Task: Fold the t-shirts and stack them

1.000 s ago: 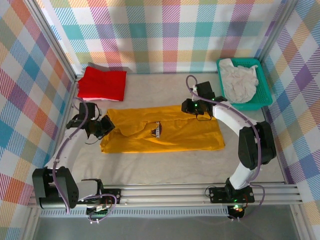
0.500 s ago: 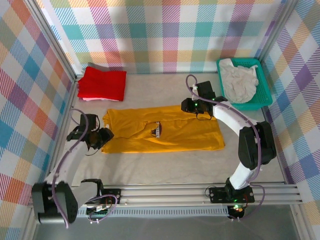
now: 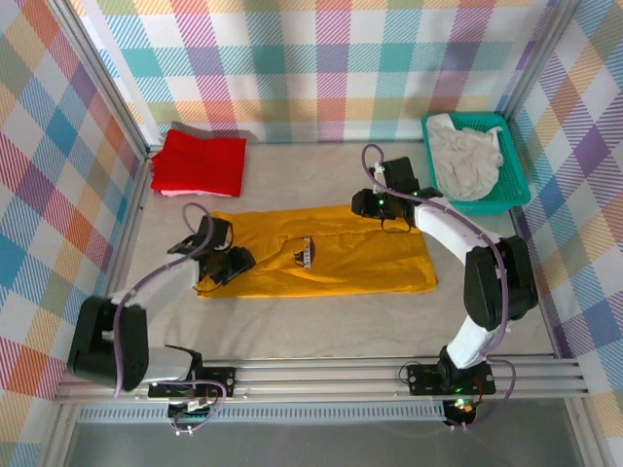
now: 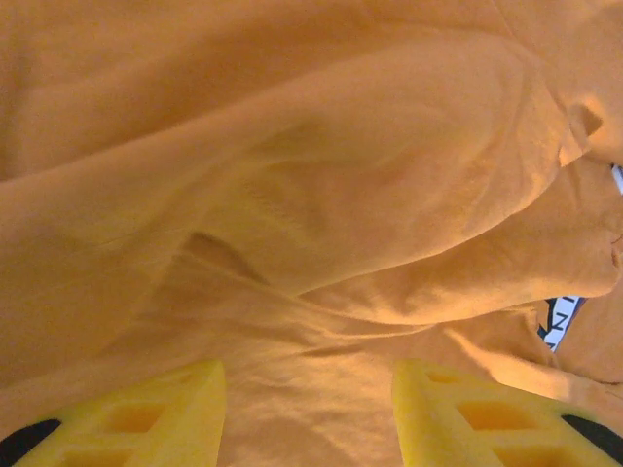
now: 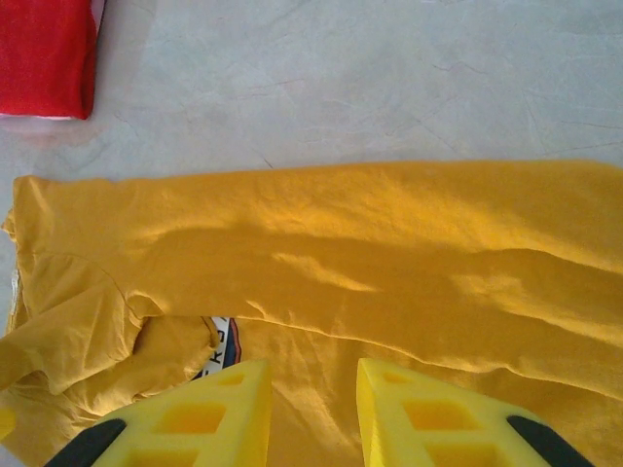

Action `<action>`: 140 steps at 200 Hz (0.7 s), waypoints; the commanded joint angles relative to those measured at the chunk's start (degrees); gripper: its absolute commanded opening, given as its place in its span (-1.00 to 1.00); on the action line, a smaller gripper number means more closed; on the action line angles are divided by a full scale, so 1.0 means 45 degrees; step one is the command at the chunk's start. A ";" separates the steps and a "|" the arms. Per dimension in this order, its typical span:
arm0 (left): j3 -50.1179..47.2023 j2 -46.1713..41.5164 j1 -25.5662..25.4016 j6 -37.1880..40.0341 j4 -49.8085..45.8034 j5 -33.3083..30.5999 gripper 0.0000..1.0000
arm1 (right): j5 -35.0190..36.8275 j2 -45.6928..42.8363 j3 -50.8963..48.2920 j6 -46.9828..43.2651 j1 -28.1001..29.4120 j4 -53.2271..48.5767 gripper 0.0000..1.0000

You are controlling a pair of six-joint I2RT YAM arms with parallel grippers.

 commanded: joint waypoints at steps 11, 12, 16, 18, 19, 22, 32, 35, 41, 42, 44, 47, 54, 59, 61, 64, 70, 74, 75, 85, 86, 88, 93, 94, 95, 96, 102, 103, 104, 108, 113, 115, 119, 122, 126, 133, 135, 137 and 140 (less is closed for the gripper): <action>0.1303 0.1257 -0.0539 0.0419 0.1001 0.0309 -0.03 | -0.0144 -0.0232 -0.0302 -0.0075 0.0089 0.0310 -0.41; 0.1296 0.1279 -0.0541 0.0412 0.1040 0.0298 -0.02 | -0.0131 -0.0236 -0.0311 -0.0075 0.0100 0.0312 -0.41; 0.1332 0.1374 -0.0543 0.0389 0.1136 0.0223 -0.02 | -0.0095 -0.0262 -0.0336 -0.0093 0.0092 0.0310 -0.41; 0.1368 0.1441 -0.0543 0.0371 0.1152 0.0189 -0.02 | -0.0073 -0.0275 -0.0338 -0.0094 0.0091 0.0304 -0.41; 0.1386 0.1469 -0.0543 0.0368 0.1155 0.0170 -0.02 | -0.0057 -0.0277 -0.0339 -0.0094 0.0091 0.0299 -0.41; 0.1452 0.1566 -0.0543 0.0366 0.1142 0.0095 -0.02 | -0.0045 -0.0308 -0.0339 -0.0094 0.0091 0.0296 -0.41; 0.1702 0.1946 -0.0543 0.0437 0.1079 0.0037 -0.04 | 0.0006 -0.0373 -0.0335 -0.0095 0.0091 0.0295 -0.41; 0.1806 0.2048 -0.0543 0.0460 0.1079 0.0034 -0.04 | 0.0017 -0.0393 -0.0351 -0.0107 0.0096 0.0290 -0.41; 0.1945 0.2261 -0.0543 0.0499 0.1079 0.0117 -0.04 | 0.0018 -0.0443 -0.0370 -0.0114 0.0091 0.0285 -0.41; 0.1968 0.2289 -0.0543 0.0500 0.1079 0.0124 -0.04 | 0.0009 -0.0449 -0.0374 -0.0114 0.0091 0.0290 -0.41; 0.2005 0.2359 -0.0543 0.0502 0.1079 0.0164 -0.05 | 0.0031 -0.0463 -0.0377 -0.0124 0.0091 0.0284 -0.41; 0.2044 0.2422 -0.0553 0.0502 0.1106 0.0204 -0.04 | 0.0047 -0.0473 -0.0378 -0.0132 0.0091 0.0267 -0.41; 0.2139 0.2606 -0.0589 0.0487 0.1113 0.0292 -0.04 | 0.0122 -0.0495 -0.0359 -0.0155 0.0090 0.0191 -0.41; 0.2244 0.2711 -0.0628 0.0487 0.1054 0.0323 -0.03 | 0.0162 -0.0511 -0.0351 -0.0188 0.0081 0.0150 -0.41; 0.2255 0.2747 -0.0647 0.0484 0.1034 0.0316 -0.03 | 0.0172 -0.0523 -0.0342 -0.0201 0.0083 0.0142 -0.41; 0.2278 0.2795 -0.0683 0.0497 0.1017 0.0326 -0.03 | 0.0206 -0.0529 -0.0352 -0.0210 0.0080 0.0125 -0.41; 0.2340 0.2842 -0.0761 0.0483 0.0950 0.0289 -0.03 | 0.0284 -0.0560 -0.0357 -0.0242 0.0081 0.0082 -0.41; 0.2362 0.2861 -0.0819 0.0464 0.0898 0.0254 -0.02 | 0.0337 -0.0586 -0.0367 -0.0250 0.0090 0.0063 -0.40; 0.2372 0.2862 -0.0837 0.0463 0.0881 0.0242 -0.02 | 0.0344 -0.0589 -0.0373 -0.0250 0.0081 0.0052 -0.40; 0.2382 0.2864 -0.0978 0.0409 0.0759 0.0181 -0.02 | 0.0423 -0.0628 -0.0415 -0.0289 0.0091 0.0060 -0.41; 0.2382 0.2864 -0.0995 0.0407 0.0753 0.0176 -0.02 | 0.0426 -0.0639 -0.0416 -0.0289 0.0091 0.0060 -0.41; 0.2382 0.2864 -0.1032 0.0405 0.0748 0.0143 -0.02 | 0.0428 -0.0633 -0.0412 -0.0319 0.0091 0.0061 -0.41; 0.2382 0.2864 -0.1098 0.0404 0.0718 0.0077 -0.01 | 0.0447 -0.0632 -0.0432 -0.0315 0.0088 0.0073 -0.40; 0.2382 0.2864 -0.1114 0.0404 0.0703 0.0065 -0.01 | 0.0448 -0.0631 -0.0434 -0.0312 0.0080 0.0077 -0.41; 0.2382 0.2864 -0.1131 0.0404 0.0696 0.0050 -0.01 | 0.0448 -0.0631 -0.0435 -0.0311 0.0075 0.0078 -0.41; 0.2382 0.2864 -0.1150 0.0404 0.0682 0.0032 -0.01 | 0.0458 -0.0631 -0.0436 -0.0310 0.0083 0.0079 -0.41; 0.2395 0.2897 -0.1241 0.0407 0.0632 -0.0086 -0.01 | 0.0449 -0.0612 -0.0434 -0.0309 0.0087 0.0080 -0.40; 0.2398 0.2910 -0.1263 0.0405 0.0631 -0.0094 -0.01 | 0.0448 -0.0621 -0.0436 -0.0309 0.0089 0.0080 -0.40; 0.2390 0.2916 -0.1284 0.0405 0.0630 -0.0098 -0.01 | 0.0448 -0.0606 -0.0436 -0.0309 0.0090 0.0080 -0.40; 0.2387 0.2955 -0.1349 0.0431 0.0635 -0.0155 -0.01 | 0.0431 -0.0583 -0.0422 -0.0309 0.0091 0.0103 -0.40; 0.2406 0.3029 -0.1398 0.0461 0.0620 -0.0204 0.01 | 0.0397 -0.0555 -0.0408 -0.0311 0.0091 0.0116 -0.40; 0.2417 0.3061 -0.1406 0.0477 0.0613 -0.0240 0.01 | 0.0391 -0.0553 -0.0415 -0.0310 0.0091 0.0118 -0.40; 0.2454 0.3137 -0.1437 0.0499 0.0582 -0.0318 0.02 | 0.0373 -0.0534 -0.0417 -0.0294 0.0088 0.0138 -0.40; 0.2457 0.3201 -0.1458 0.0519 0.0558 -0.0379 0.02 | 0.0370 -0.0533 -0.0417 -0.0280 0.0090 0.0148 -0.40; 0.2489 0.3283 -0.1461 0.0552 0.0542 -0.0437 0.01 | 0.0342 -0.0517 -0.0415 -0.0256 0.0091 0.0180 -0.40; 0.2515 0.3411 -0.1461 0.0607 0.0527 -0.0524 0.01 | 0.0295 -0.0495 -0.0421 -0.0232 0.0091 0.0236 -0.40; 0.2527 0.3435 -0.1451 0.0631 0.0521 -0.0560 0.00 | 0.0283 -0.0484 -0.0428 -0.0231 0.0076 0.0246 -0.40; 0.2555 0.3470 -0.1459 0.0661 0.0505 -0.0593 0.00 | 0.0275 -0.0477 -0.0420 -0.0221 0.0087 0.0249 -0.40; 0.2591 0.3506 -0.1461 0.0683 0.0486 -0.0655 -0.01 | 0.0273 -0.0477 -0.0415 -0.0213 0.0090 0.0238 -0.40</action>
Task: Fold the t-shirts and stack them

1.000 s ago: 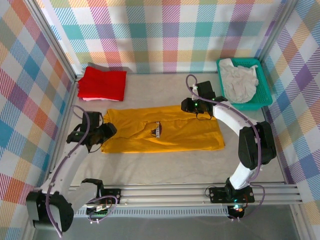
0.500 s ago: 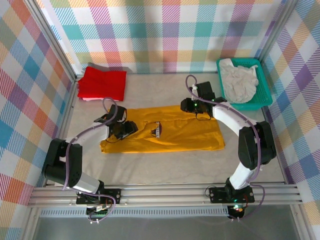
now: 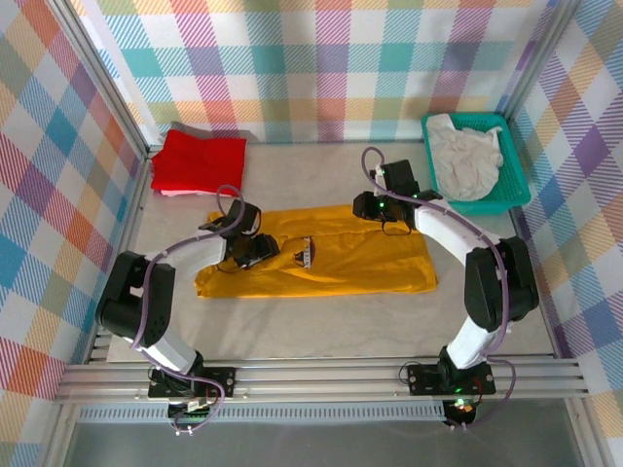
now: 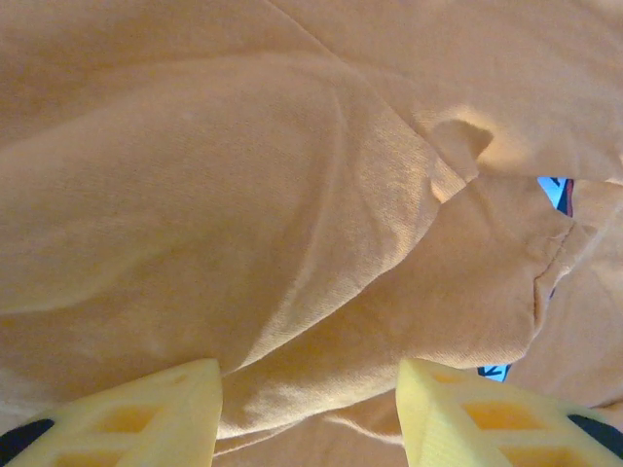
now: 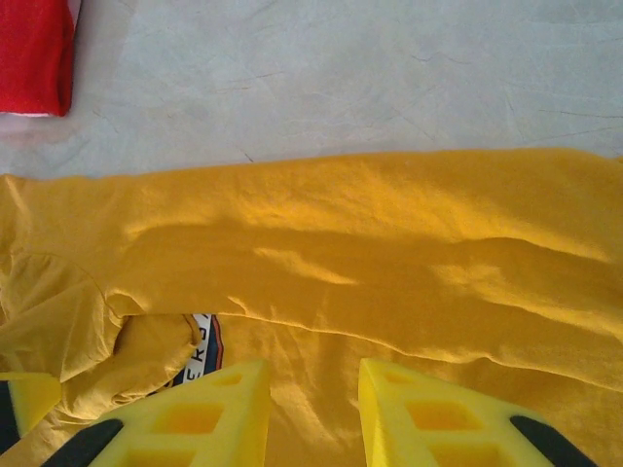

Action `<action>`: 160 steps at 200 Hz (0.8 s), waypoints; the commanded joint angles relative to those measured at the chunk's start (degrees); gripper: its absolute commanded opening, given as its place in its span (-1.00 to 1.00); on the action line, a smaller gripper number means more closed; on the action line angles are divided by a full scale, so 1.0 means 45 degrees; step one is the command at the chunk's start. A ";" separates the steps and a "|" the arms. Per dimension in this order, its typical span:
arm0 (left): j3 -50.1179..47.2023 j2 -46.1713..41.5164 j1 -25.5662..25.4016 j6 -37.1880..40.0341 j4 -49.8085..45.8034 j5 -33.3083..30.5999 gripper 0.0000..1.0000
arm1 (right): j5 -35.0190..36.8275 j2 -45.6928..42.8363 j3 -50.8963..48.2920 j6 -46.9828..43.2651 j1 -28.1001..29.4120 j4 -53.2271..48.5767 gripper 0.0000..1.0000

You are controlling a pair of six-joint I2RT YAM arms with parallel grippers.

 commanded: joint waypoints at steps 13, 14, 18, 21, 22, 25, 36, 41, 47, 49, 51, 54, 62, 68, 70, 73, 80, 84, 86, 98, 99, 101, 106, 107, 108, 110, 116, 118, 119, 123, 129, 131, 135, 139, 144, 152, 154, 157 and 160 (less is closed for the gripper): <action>0.0526 0.0572 -0.0106 0.0348 -0.0507 -0.0827 -0.03 | -0.0092 -0.0386 -0.0041 -0.0173 0.0074 0.0094 -0.40; 0.0539 0.0573 -0.0106 0.0345 -0.0520 -0.0836 -0.03 | -0.0092 -0.0382 -0.0047 -0.0173 0.0075 0.0095 -0.40; 0.0595 0.0592 -0.0106 0.0342 -0.0577 -0.0835 -0.04 | -0.0109 -0.0395 -0.0063 -0.0182 0.0076 0.0081 -0.40; 0.0624 0.0594 -0.0106 0.0352 -0.0607 -0.0817 -0.04 | -0.0111 -0.0421 -0.0054 -0.0191 0.0076 0.0084 -0.40; 0.0637 0.0594 -0.0116 0.0357 -0.0609 -0.0802 -0.04 | -0.0111 -0.0419 -0.0053 -0.0191 0.0076 0.0080 -0.40; 0.0658 0.0577 -0.0124 0.0361 -0.0606 -0.0762 -0.05 | -0.0107 -0.0419 -0.0065 -0.0192 0.0076 0.0076 -0.40; 0.0704 0.0546 -0.0183 0.0401 -0.0582 -0.0809 -0.05 | -0.0040 -0.0452 -0.0087 -0.0240 0.0076 0.0018 -0.40; 0.0768 0.0570 -0.0201 0.0441 -0.0635 -0.0935 -0.07 | 0.0002 -0.0472 -0.0101 -0.0258 0.0071 0.0013 -0.40; 0.0821 0.0630 -0.0203 0.0522 -0.0727 -0.1070 -0.09 | 0.0025 -0.0508 -0.0145 -0.0258 0.0066 0.0050 -0.40; 0.0864 0.0672 -0.0199 0.0558 -0.0767 -0.1126 -0.10 | 0.0025 -0.0512 -0.0164 -0.0262 0.0069 0.0060 -0.40; 0.0879 0.0712 -0.0197 0.0582 -0.0806 -0.1184 -0.12 | 0.0035 -0.0518 -0.0183 -0.0244 0.0074 0.0082 -0.40; 0.0943 0.0770 -0.0203 0.0621 -0.0885 -0.1288 -0.15 | 0.0026 -0.0514 -0.0206 -0.0233 0.0076 0.0106 -0.40; 0.1013 0.0910 -0.0204 0.0736 -0.0996 -0.1445 -0.25 | -0.0008 -0.0515 -0.0228 -0.0241 0.0076 0.0143 -0.39; 0.1051 0.1005 -0.0201 0.0804 -0.0985 -0.1516 -0.30 | -0.0032 -0.0514 -0.0228 -0.0212 0.0075 0.0133 -0.39; 0.1058 0.1029 -0.0203 0.0819 -0.0993 -0.1540 -0.32 | -0.0048 -0.0514 -0.0214 -0.0221 0.0076 0.0124 -0.39; 0.1050 0.1057 -0.0194 0.0844 -0.0986 -0.1589 -0.34 | -0.0062 -0.0514 -0.0210 -0.0223 0.0066 0.0116 -0.39; 0.1073 0.1130 -0.0203 0.0889 -0.1000 -0.1703 -0.41 | -0.0072 -0.0547 -0.0209 -0.0192 0.0076 0.0086 -0.39; 0.1098 0.1150 -0.0204 0.0906 -0.1002 -0.1750 -0.44 | -0.0081 -0.0560 -0.0209 -0.0202 0.0076 0.0089 -0.39; 0.1099 0.1149 -0.0204 0.0918 -0.1002 -0.1770 -0.46 | -0.0075 -0.0569 -0.0209 -0.0194 0.0076 0.0084 -0.39; 0.1204 0.1180 -0.0204 0.1004 -0.1088 -0.1935 -0.52 | -0.0038 -0.0640 -0.0228 -0.0231 0.0076 0.0059 -0.39; 0.1211 0.1171 -0.0204 0.1005 -0.1094 -0.1947 -0.53 | -0.0036 -0.0645 -0.0228 -0.0241 0.0086 0.0058 -0.39; 0.1240 0.1178 -0.0204 0.1021 -0.1108 -0.1965 -0.54 | -0.0019 -0.0664 -0.0219 -0.0248 0.0083 0.0042 -0.39; 0.1289 0.1180 -0.0204 0.1059 -0.1161 -0.2032 -0.55 | 0.0018 -0.0691 -0.0226 -0.0268 0.0076 0.0000 -0.39; 0.1292 0.1180 -0.0194 0.1062 -0.1189 -0.2034 -0.55 | 0.0021 -0.0700 -0.0227 -0.0279 0.0076 -0.0001 -0.39; 0.1303 0.1180 -0.0199 0.1073 -0.1203 -0.2036 -0.55 | 0.0023 -0.0705 -0.0228 -0.0284 0.0076 -0.0002 -0.39; 0.1331 0.1181 -0.0202 0.1096 -0.1238 -0.2076 -0.55 | 0.0025 -0.0718 -0.0228 -0.0288 0.0071 -0.0017 -0.39; 0.1437 0.1170 -0.0203 0.1142 -0.1383 -0.2095 -0.54 | 0.0056 -0.0744 -0.0210 -0.0313 0.0076 -0.0044 -0.39; 0.1457 0.1163 -0.0204 0.1157 -0.1453 -0.2095 -0.52 | 0.0072 -0.0767 -0.0204 -0.0340 0.0071 -0.0062 -0.38; 0.1474 0.1162 -0.0204 0.1170 -0.1501 -0.2095 -0.50 | 0.0078 -0.0777 -0.0207 -0.0334 0.0074 -0.0061 -0.38; 0.1506 0.1102 -0.0230 0.1209 -0.1629 -0.2120 -0.45 | 0.0083 -0.0803 -0.0209 -0.0329 0.0081 -0.0084 -0.38; 0.1510 0.1006 -0.0316 0.1248 -0.1799 -0.2257 -0.40 | 0.0103 -0.0835 -0.0199 -0.0364 0.0073 -0.0105 -0.38; 0.1495 0.0951 -0.0359 0.1257 -0.1831 -0.2312 -0.38 | 0.0103 -0.0833 -0.0192 -0.0367 0.0075 -0.0111 -0.38; 0.1457 0.0852 -0.0455 0.1305 -0.1940 -0.2557 -0.36 | 0.0103 -0.0856 -0.0182 -0.0391 0.0075 -0.0139 -0.38; 0.1414 0.0752 -0.0530 0.1379 -0.2000 -0.2797 -0.34 | 0.0131 -0.0851 -0.0189 -0.0388 0.0071 -0.0154 -0.38; 0.1348 0.0634 -0.0631 0.1456 -0.2068 -0.3062 -0.31 | 0.0157 -0.0865 -0.0199 -0.0406 0.0061 -0.0144 -0.38; 0.1281 0.0552 -0.0744 0.1630 -0.2138 -0.3282 -0.25 | 0.0180 -0.0882 -0.0223 -0.0412 0.0078 -0.0125 -0.38; 0.1286 0.0545 -0.0773 0.1670 -0.2184 -0.3325 -0.25 | 0.0181 -0.0870 -0.0227 -0.0408 0.0077 -0.0111 -0.38; 0.1304 0.0569 -0.0802 0.1729 -0.2234 -0.3387 -0.25 | 0.0181 -0.0866 -0.0228 -0.0412 0.0069 -0.0101 -0.38; 0.1313 0.0616 -0.0823 0.1802 -0.2284 -0.3429 -0.25 | 0.0167 -0.0880 -0.0219 -0.0398 0.0073 -0.0083 -0.38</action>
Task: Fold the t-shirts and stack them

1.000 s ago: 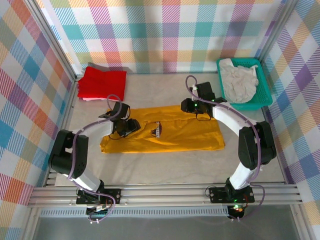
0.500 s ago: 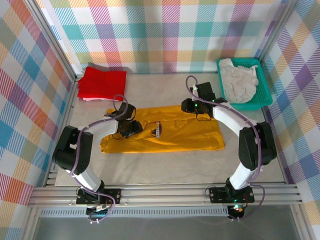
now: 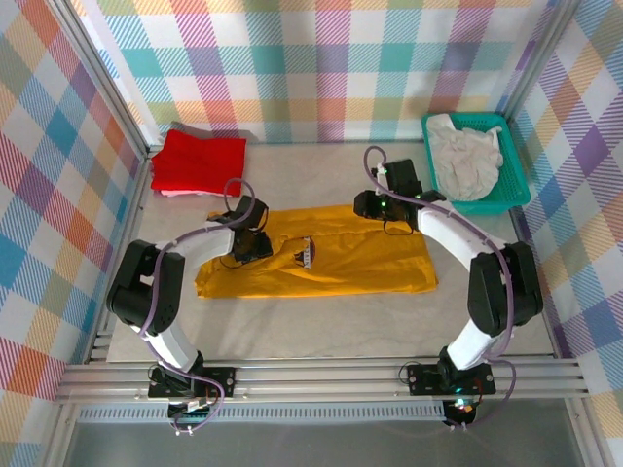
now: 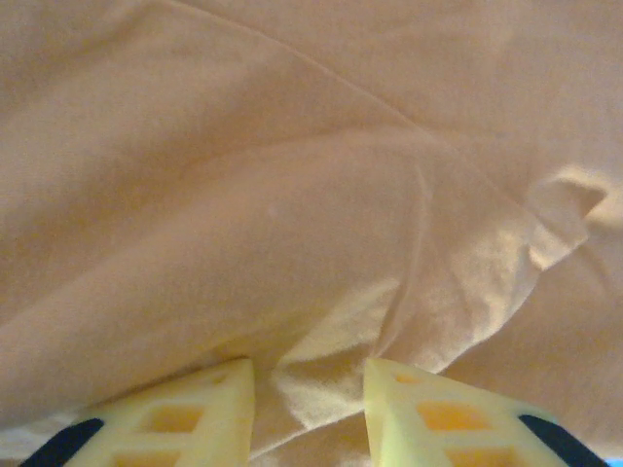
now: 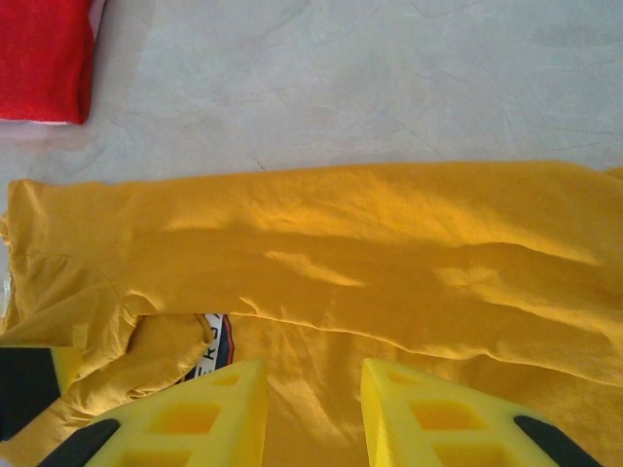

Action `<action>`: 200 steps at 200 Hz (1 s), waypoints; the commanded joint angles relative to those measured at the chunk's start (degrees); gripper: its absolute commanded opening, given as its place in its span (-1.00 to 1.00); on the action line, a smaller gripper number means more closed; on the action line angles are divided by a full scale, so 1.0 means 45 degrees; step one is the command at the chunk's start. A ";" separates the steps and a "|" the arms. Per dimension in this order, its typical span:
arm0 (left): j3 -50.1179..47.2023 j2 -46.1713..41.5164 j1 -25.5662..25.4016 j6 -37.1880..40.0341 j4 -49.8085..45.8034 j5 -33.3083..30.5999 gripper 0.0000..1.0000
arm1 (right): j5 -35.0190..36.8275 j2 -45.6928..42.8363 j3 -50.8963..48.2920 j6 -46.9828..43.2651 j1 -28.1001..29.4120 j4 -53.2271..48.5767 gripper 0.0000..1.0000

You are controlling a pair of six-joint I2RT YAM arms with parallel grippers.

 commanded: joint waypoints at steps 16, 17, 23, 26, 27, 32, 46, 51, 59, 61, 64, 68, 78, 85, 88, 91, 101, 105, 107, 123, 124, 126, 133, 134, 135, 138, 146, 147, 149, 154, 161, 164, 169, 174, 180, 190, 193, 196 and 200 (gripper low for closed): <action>0.0378 -0.0072 -0.0523 0.1063 -0.1405 -0.1252 -0.22 | 0.0023 -0.0262 -0.0122 -0.0285 0.0076 0.0031 -0.37; 0.0403 -0.0051 -0.0528 0.1079 -0.1444 -0.1270 -0.22 | 0.0017 -0.0253 -0.0105 -0.0275 0.0076 0.0032 -0.37; 0.0530 0.0086 -0.0545 0.1222 -0.1628 -0.1362 -0.20 | -0.0025 -0.0243 -0.0084 -0.0251 0.0074 0.0046 -0.37; 0.0586 0.0151 -0.0566 0.1280 -0.1691 -0.1375 -0.19 | -0.0045 -0.0224 -0.0070 -0.0247 0.0076 0.0050 -0.37; 0.0614 0.0168 -0.0569 0.1324 -0.1714 -0.1390 -0.19 | -0.0046 -0.0214 -0.0069 -0.0246 0.0076 0.0051 -0.37; 0.0674 0.0235 -0.0589 0.1427 -0.1788 -0.1435 -0.18 | -0.0095 -0.0196 -0.0053 -0.0230 0.0074 0.0051 -0.37; 0.0786 0.0284 -0.0630 0.1614 -0.1839 -0.1667 -0.16 | -0.0145 -0.0187 -0.0010 -0.0231 0.0071 0.0032 -0.37; 0.0807 0.0301 -0.0629 0.1674 -0.1812 -0.1697 -0.16 | -0.0148 -0.0196 -0.0009 -0.0227 0.0076 0.0024 -0.37; 0.0888 0.0339 -0.0630 0.1773 -0.1824 -0.1809 -0.15 | -0.0112 -0.0229 -0.0018 -0.0246 0.0076 0.0031 -0.37; 0.0913 0.0341 -0.0630 0.1787 -0.1817 -0.1833 -0.15 | -0.0098 -0.0230 -0.0036 -0.0246 0.0076 0.0027 -0.37; 0.0942 0.0373 -0.0625 0.1812 -0.1788 -0.1840 -0.14 | -0.0088 -0.0244 -0.0047 -0.0246 0.0071 0.0048 -0.37; 0.0987 0.0407 -0.0630 0.1862 -0.1759 -0.1812 -0.12 | -0.0069 -0.0258 -0.0056 -0.0247 0.0095 0.0051 -0.37; 0.1098 0.0509 -0.0645 0.1943 -0.1717 -0.1704 -0.02 | -0.0048 -0.0245 -0.0062 -0.0246 0.0076 0.0051 -0.37; 0.1176 0.0634 -0.0696 0.2053 -0.1732 -0.1609 0.01 | -0.0076 -0.0238 -0.0085 -0.0247 0.0076 0.0051 -0.37; 0.1214 0.0705 -0.0721 0.2084 -0.1768 -0.1606 0.01 | -0.0095 -0.0235 -0.0087 -0.0251 0.0076 0.0061 -0.37; 0.1253 0.0760 -0.0747 0.2108 -0.1816 -0.1618 0.01 | -0.0105 -0.0237 -0.0095 -0.0247 0.0069 0.0069 -0.37; 0.1320 0.0965 -0.0876 0.2173 -0.1911 -0.1716 0.07 | -0.0072 -0.0230 -0.0143 -0.0246 0.0075 0.0050 -0.37; 0.1325 0.1034 -0.0912 0.2195 -0.1930 -0.1763 0.09 | -0.0053 -0.0224 -0.0169 -0.0246 0.0071 0.0056 -0.37; 0.1325 0.1066 -0.0930 0.2191 -0.1931 -0.1783 0.09 | -0.0049 -0.0239 -0.0181 -0.0246 0.0075 0.0067 -0.37; 0.1286 0.1251 -0.1036 0.2207 -0.1874 -0.1937 0.06 | -0.0009 -0.0228 -0.0253 -0.0246 0.0076 0.0108 -0.37; 0.1286 0.1255 -0.1038 0.2208 -0.1874 -0.1945 0.05 | -0.0009 -0.0235 -0.0258 -0.0246 0.0066 0.0109 -0.37; 0.1286 0.1283 -0.1040 0.2218 -0.1863 -0.1965 0.05 | -0.0018 -0.0241 -0.0262 -0.0246 0.0074 0.0109 -0.36; 0.1286 0.1350 -0.1040 0.2198 -0.1835 -0.2071 -0.01 | -0.0043 -0.0211 -0.0263 -0.0246 0.0076 0.0124 -0.36; 0.1286 0.1363 -0.1040 0.2203 -0.1835 -0.2099 -0.03 | -0.0055 -0.0208 -0.0263 -0.0246 0.0076 0.0127 -0.36; 0.1286 0.1370 -0.1040 0.2196 -0.1834 -0.2104 -0.04 | -0.0061 -0.0206 -0.0253 -0.0246 0.0076 0.0128 -0.36; 0.1304 0.1393 -0.1036 0.2205 -0.1834 -0.2157 -0.09 | -0.0076 -0.0195 -0.0262 -0.0246 0.0066 0.0129 -0.36; 0.1325 0.1432 -0.1040 0.2170 -0.1817 -0.2293 -0.17 | -0.0105 -0.0198 -0.0263 -0.0246 0.0076 0.0144 -0.36; 0.1325 0.1434 -0.1040 0.2160 -0.1816 -0.2308 -0.18 | -0.0106 -0.0201 -0.0273 -0.0236 0.0076 0.0146 -0.36; 0.1325 0.1435 -0.1040 0.2153 -0.1800 -0.2358 -0.20 | -0.0116 -0.0204 -0.0280 -0.0229 0.0076 0.0148 -0.36; 0.1325 0.1435 -0.1039 0.2153 -0.1790 -0.2449 -0.28 | -0.0126 -0.0215 -0.0283 -0.0244 0.0076 0.0167 -0.36; 0.1354 0.1373 -0.1040 0.2103 -0.1831 -0.2614 -0.39 | -0.0128 -0.0235 -0.0295 -0.0262 0.0076 0.0145 -0.36; 0.1363 0.1344 -0.1040 0.2086 -0.1851 -0.2691 -0.41 | -0.0126 -0.0250 -0.0299 -0.0265 0.0066 0.0146 -0.36; 0.1383 0.1277 -0.1040 0.2076 -0.1882 -0.2781 -0.43 | -0.0126 -0.0253 -0.0302 -0.0283 0.0066 0.0121 -0.36; 0.1389 0.1196 -0.1031 0.2077 -0.1907 -0.2865 -0.46 | -0.0117 -0.0277 -0.0317 -0.0317 0.0076 0.0100 -0.36; 0.1437 0.1092 -0.1054 0.2072 -0.1948 -0.2963 -0.52 | -0.0098 -0.0309 -0.0331 -0.0326 0.0075 0.0101 -0.36; 0.1528 0.0974 -0.1059 0.2095 -0.2074 -0.3141 -0.59 | -0.0051 -0.0364 -0.0375 -0.0368 0.0076 0.0099 -0.35; 0.1563 0.0943 -0.1053 0.2107 -0.2125 -0.3175 -0.65 | -0.0033 -0.0361 -0.0370 -0.0369 0.0066 0.0091 -0.35; 0.1609 0.0922 -0.1049 0.2130 -0.2159 -0.3216 -0.71 | -0.0029 -0.0368 -0.0389 -0.0364 0.0075 0.0090 -0.35; 0.1650 0.0910 -0.1056 0.2160 -0.2245 -0.3258 -0.77 | -0.0028 -0.0383 -0.0399 -0.0383 0.0076 0.0095 -0.35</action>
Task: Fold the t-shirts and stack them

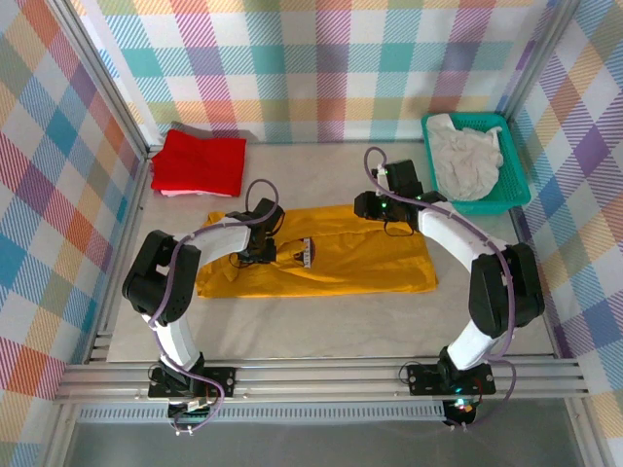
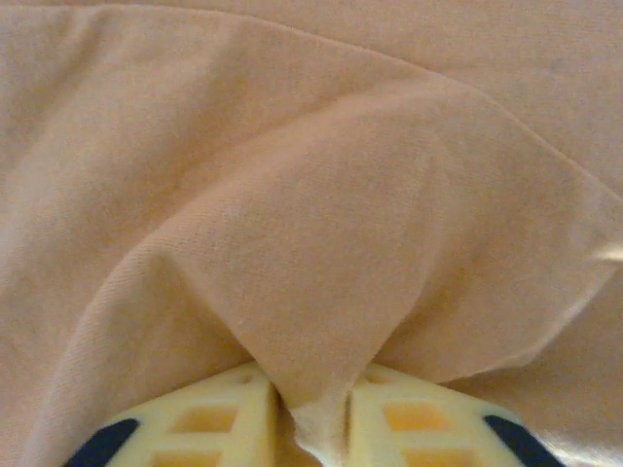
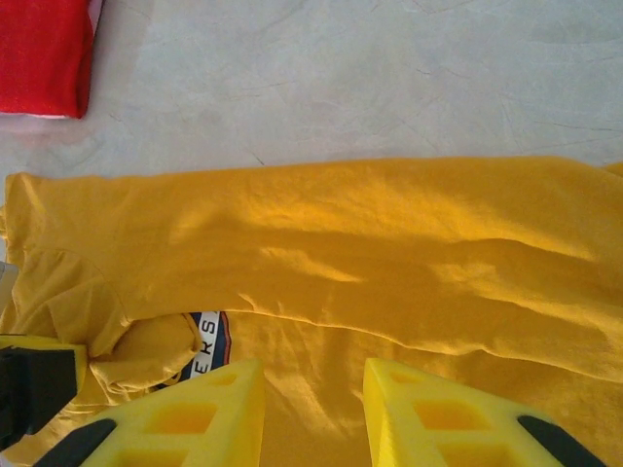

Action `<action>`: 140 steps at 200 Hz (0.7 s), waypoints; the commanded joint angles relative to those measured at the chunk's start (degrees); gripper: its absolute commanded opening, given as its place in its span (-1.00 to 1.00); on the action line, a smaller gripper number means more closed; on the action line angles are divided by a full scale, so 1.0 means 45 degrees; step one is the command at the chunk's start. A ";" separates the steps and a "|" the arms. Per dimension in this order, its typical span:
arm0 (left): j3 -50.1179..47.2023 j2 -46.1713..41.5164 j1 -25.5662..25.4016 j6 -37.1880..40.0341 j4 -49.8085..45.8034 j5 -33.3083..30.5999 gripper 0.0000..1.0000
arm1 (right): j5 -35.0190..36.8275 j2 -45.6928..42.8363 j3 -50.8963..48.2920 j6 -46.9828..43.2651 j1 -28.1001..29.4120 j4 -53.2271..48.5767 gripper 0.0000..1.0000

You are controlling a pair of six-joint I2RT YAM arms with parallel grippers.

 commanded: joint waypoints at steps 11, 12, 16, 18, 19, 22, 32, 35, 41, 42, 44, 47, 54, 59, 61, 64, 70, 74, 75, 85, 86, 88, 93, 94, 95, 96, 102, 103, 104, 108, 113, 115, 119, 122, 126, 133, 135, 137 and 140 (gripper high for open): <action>0.0612 -0.0451 -0.0130 0.0090 -0.0898 -0.0876 -0.86 | -0.0018 -0.0319 -0.0223 -0.0223 0.0075 0.0056 -0.34; 0.0625 -0.0452 -0.0141 0.0091 -0.0916 -0.0886 -0.87 | -0.0018 -0.0318 -0.0219 -0.0223 0.0075 0.0058 -0.34; 0.0669 -0.0486 -0.0128 0.0096 -0.0983 -0.0905 -0.87 | -0.0033 -0.0327 -0.0231 -0.0222 0.0066 0.0049 -0.34; 0.0700 -0.0515 -0.0131 0.0097 -0.1015 -0.0913 -0.87 | -0.0037 -0.0344 -0.0234 -0.0232 0.0074 0.0058 -0.34; 0.0708 -0.0523 -0.0142 0.0094 -0.1033 -0.0914 -0.87 | -0.0037 -0.0340 -0.0234 -0.0227 0.0075 0.0059 -0.34; 0.0742 -0.0569 -0.0146 0.0091 -0.1090 -0.0910 -0.87 | -0.0048 -0.0344 -0.0235 -0.0223 0.0076 0.0058 -0.34; 0.0828 -0.0709 -0.0142 0.0121 -0.1201 -0.0896 -0.83 | -0.0047 -0.0328 -0.0201 -0.0230 0.0061 0.0010 -0.33; 0.0848 -0.0768 -0.0165 0.0139 -0.1221 -0.0849 -0.82 | -0.0039 -0.0328 -0.0196 -0.0223 0.0069 0.0003 -0.33; 0.0889 -0.0868 -0.0158 0.0164 -0.1273 -0.0787 -0.80 | -0.0023 -0.0317 -0.0196 -0.0232 0.0071 -0.0020 -0.33; 0.0901 -0.0885 -0.0155 0.0166 -0.1279 -0.0773 -0.80 | -0.0021 -0.0317 -0.0196 -0.0237 0.0074 -0.0019 -0.33; 0.0919 -0.0927 -0.0162 0.0183 -0.1294 -0.0748 -0.79 | -0.0019 -0.0317 -0.0186 -0.0241 0.0075 -0.0018 -0.33; 0.0944 -0.0966 -0.0170 0.0203 -0.1304 -0.0704 -0.78 | -0.0019 -0.0317 -0.0204 -0.0242 0.0076 -0.0017 -0.33; 0.0997 -0.1066 -0.0171 0.0231 -0.1342 -0.0598 -0.81 | -0.0018 -0.0310 -0.0211 -0.0242 0.0074 -0.0030 -0.32; 0.1036 -0.1120 -0.0171 0.0261 -0.1380 -0.0561 -0.86 | 0.0000 -0.0298 -0.0194 -0.0247 0.0076 -0.0023 -0.32; 0.1055 -0.1127 -0.0162 0.0270 -0.1412 -0.0538 -0.87 | 0.0001 -0.0302 -0.0200 -0.0243 0.0071 -0.0009 -0.32; 0.1093 -0.1145 -0.0155 0.0284 -0.1445 -0.0500 -0.89 | 0.0001 -0.0300 -0.0196 -0.0245 0.0075 0.0001 -0.32; 0.1177 -0.1174 -0.0161 0.0320 -0.1541 -0.0474 -0.89 | -0.0018 -0.0299 -0.0193 -0.0242 0.0076 -0.0016 -0.32; 0.1246 -0.1203 -0.0171 0.0325 -0.1601 -0.0485 -0.88 | -0.0036 -0.0289 -0.0177 -0.0224 0.0076 -0.0016 -0.32; 0.1255 -0.1209 -0.0171 0.0325 -0.1619 -0.0475 -0.88 | -0.0037 -0.0293 -0.0177 -0.0223 0.0076 -0.0017 -0.32; 0.1386 -0.1259 -0.0166 0.0401 -0.1775 -0.0447 -0.84 | -0.0057 -0.0267 -0.0169 -0.0204 0.0076 -0.0050 -0.31; 0.1393 -0.1256 -0.0169 0.0402 -0.1784 -0.0447 -0.84 | -0.0057 -0.0273 -0.0172 -0.0203 0.0076 -0.0044 -0.31; 0.1408 -0.1254 -0.0171 0.0418 -0.1815 -0.0442 -0.82 | -0.0058 -0.0267 -0.0175 -0.0203 0.0076 -0.0048 -0.31; 0.1450 -0.1271 -0.0171 0.0441 -0.1892 -0.0470 -0.77 | -0.0058 -0.0261 -0.0160 -0.0193 0.0076 -0.0051 -0.31; 0.1464 -0.1272 -0.0171 0.0452 -0.1911 -0.0488 -0.76 | -0.0058 -0.0269 -0.0168 -0.0198 0.0076 -0.0054 -0.31; 0.1471 -0.1273 -0.0171 0.0447 -0.1921 -0.0487 -0.75 | -0.0058 -0.0274 -0.0172 -0.0191 0.0076 -0.0055 -0.31; 0.1475 -0.1273 -0.0171 0.0455 -0.1935 -0.0496 -0.73 | -0.0058 -0.0276 -0.0164 -0.0197 0.0076 -0.0056 -0.31; 0.1468 -0.1291 -0.0170 0.0479 -0.1950 -0.0550 -0.62 | -0.0058 -0.0293 -0.0195 -0.0202 0.0076 -0.0059 -0.31; 0.1464 -0.1292 -0.0161 0.0490 -0.1940 -0.0567 -0.61 | -0.0058 -0.0295 -0.0205 -0.0212 0.0076 -0.0057 -0.31; 0.1461 -0.1302 -0.0166 0.0496 -0.1935 -0.0565 -0.60 | -0.0058 -0.0296 -0.0210 -0.0208 0.0076 -0.0057 -0.31; 0.1431 -0.1312 -0.0169 0.0519 -0.1916 -0.0564 -0.59 | -0.0058 -0.0320 -0.0229 -0.0203 0.0071 -0.0038 -0.31; 0.1403 -0.1302 -0.0166 0.0585 -0.1892 -0.0548 -0.58 | -0.0058 -0.0335 -0.0249 -0.0198 0.0072 -0.0021 -0.31; 0.1391 -0.1295 -0.0170 0.0600 -0.1877 -0.0545 -0.59 | -0.0048 -0.0341 -0.0243 -0.0202 0.0075 -0.0013 -0.31; 0.1381 -0.1266 -0.0160 0.0617 -0.1855 -0.0533 -0.59 | -0.0039 -0.0365 -0.0254 -0.0203 0.0075 -0.0024 -0.31; 0.1381 -0.1245 -0.0165 0.0628 -0.1852 -0.0514 -0.59 | -0.0028 -0.0362 -0.0239 -0.0203 0.0071 -0.0018 -0.31; 0.1362 -0.1192 -0.0156 0.0652 -0.1842 -0.0501 -0.58 | -0.0019 -0.0356 -0.0248 -0.0213 0.0070 -0.0022 -0.31; 0.1343 -0.1117 -0.0166 0.0691 -0.1804 -0.0517 -0.56 | -0.0029 -0.0375 -0.0274 -0.0232 0.0076 -0.0029 -0.31; 0.1327 -0.1078 -0.0170 0.0705 -0.1786 -0.0508 -0.58 | -0.0036 -0.0390 -0.0274 -0.0210 0.0076 -0.0030 -0.31; 0.1309 -0.1063 -0.0161 0.0733 -0.1762 -0.0491 -0.60 | -0.0023 -0.0394 -0.0269 -0.0205 0.0076 -0.0025 -0.31; 0.1289 -0.1000 -0.0163 0.0743 -0.1728 -0.0486 -0.64 | -0.0029 -0.0419 -0.0273 -0.0203 0.0074 -0.0028 -0.31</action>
